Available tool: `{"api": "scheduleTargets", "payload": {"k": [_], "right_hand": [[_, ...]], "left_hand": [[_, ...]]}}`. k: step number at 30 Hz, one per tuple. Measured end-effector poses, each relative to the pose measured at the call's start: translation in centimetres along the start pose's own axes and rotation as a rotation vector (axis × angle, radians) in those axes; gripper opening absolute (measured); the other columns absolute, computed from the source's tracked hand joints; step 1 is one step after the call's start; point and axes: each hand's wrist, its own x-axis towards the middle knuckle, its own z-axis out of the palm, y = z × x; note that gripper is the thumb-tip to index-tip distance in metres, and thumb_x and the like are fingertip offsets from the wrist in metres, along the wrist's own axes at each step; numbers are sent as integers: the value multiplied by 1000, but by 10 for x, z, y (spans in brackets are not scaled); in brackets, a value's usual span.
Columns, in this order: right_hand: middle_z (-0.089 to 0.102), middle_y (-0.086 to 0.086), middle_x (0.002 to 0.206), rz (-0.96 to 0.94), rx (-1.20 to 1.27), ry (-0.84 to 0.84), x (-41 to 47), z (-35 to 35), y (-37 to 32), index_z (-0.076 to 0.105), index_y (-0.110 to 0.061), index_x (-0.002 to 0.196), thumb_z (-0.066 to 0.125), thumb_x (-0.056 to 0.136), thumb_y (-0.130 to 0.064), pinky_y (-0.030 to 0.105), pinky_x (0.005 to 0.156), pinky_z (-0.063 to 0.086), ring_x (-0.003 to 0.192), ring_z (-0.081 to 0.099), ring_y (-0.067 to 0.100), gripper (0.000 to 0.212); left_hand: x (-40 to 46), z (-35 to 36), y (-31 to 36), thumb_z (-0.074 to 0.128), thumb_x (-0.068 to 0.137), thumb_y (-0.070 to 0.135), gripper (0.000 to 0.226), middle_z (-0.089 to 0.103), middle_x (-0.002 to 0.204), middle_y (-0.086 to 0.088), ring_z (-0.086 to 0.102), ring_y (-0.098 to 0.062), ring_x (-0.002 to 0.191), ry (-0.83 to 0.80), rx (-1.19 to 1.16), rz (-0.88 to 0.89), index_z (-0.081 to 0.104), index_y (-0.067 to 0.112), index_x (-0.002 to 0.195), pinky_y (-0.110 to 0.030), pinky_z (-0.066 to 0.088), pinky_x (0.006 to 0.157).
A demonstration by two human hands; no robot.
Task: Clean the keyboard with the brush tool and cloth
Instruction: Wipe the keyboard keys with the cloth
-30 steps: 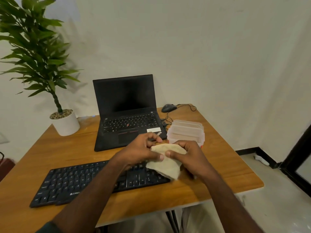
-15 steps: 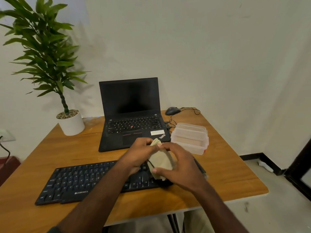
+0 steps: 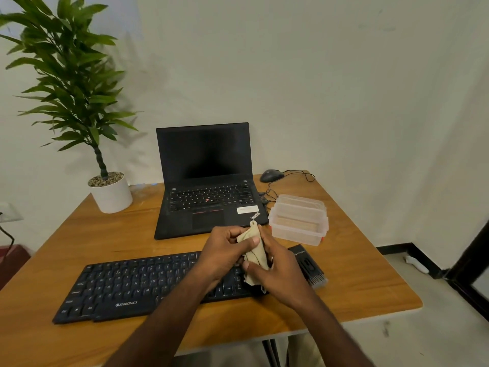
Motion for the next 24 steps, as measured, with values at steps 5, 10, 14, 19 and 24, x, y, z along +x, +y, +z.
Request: {"api": "scheduleTargets", "payload": {"k": [5, 10, 14, 19, 24], "right_hand": [[63, -23, 120, 61, 138, 78, 2, 7, -4, 36, -36, 152, 65, 97, -19, 18, 84, 54, 109, 60, -8, 64], [72, -20, 105, 139, 249, 56, 3, 4, 2, 42, -42, 142, 45, 107, -23, 18, 81, 53, 104, 66, 0, 40], [69, -17, 120, 213, 336, -43, 1, 2, 0, 35, -42, 148, 45, 107, -28, 22, 88, 53, 110, 65, -1, 45], [14, -15, 164, 192, 259, -126, -3, 15, -13, 0, -45, 153, 36, 108, -42, 24, 116, 32, 148, 25, 6, 58], [3, -30, 160, 191, 330, -278, 1, 23, -29, 8, -42, 156, 44, 105, -9, 12, 99, 40, 139, 22, -11, 71]], "left_hand": [[-1, 6, 3, 67, 95, 18, 16, 78, 97, -5, 75, -20, 93, -80, 113, -1, 76, 13, 107, -35, 61, 78], [-4, 0, 3, 55, 102, 19, 26, 75, 87, -19, 69, -26, 69, -74, 126, -90, 77, 6, 99, -34, 59, 62], [-3, -3, -3, 55, 102, 32, 41, 72, 80, -15, 67, -31, 74, -18, 189, -82, 70, 2, 79, -46, 55, 79], [-10, 6, -6, 57, 99, 41, 31, 76, 94, -10, 72, -24, 95, -8, 132, -41, 77, 18, 94, -46, 55, 92], [-27, -8, -25, 65, 92, 21, 31, 71, 115, -23, 69, -35, 105, 141, -451, -36, 71, 6, 118, -44, 58, 86]]}}
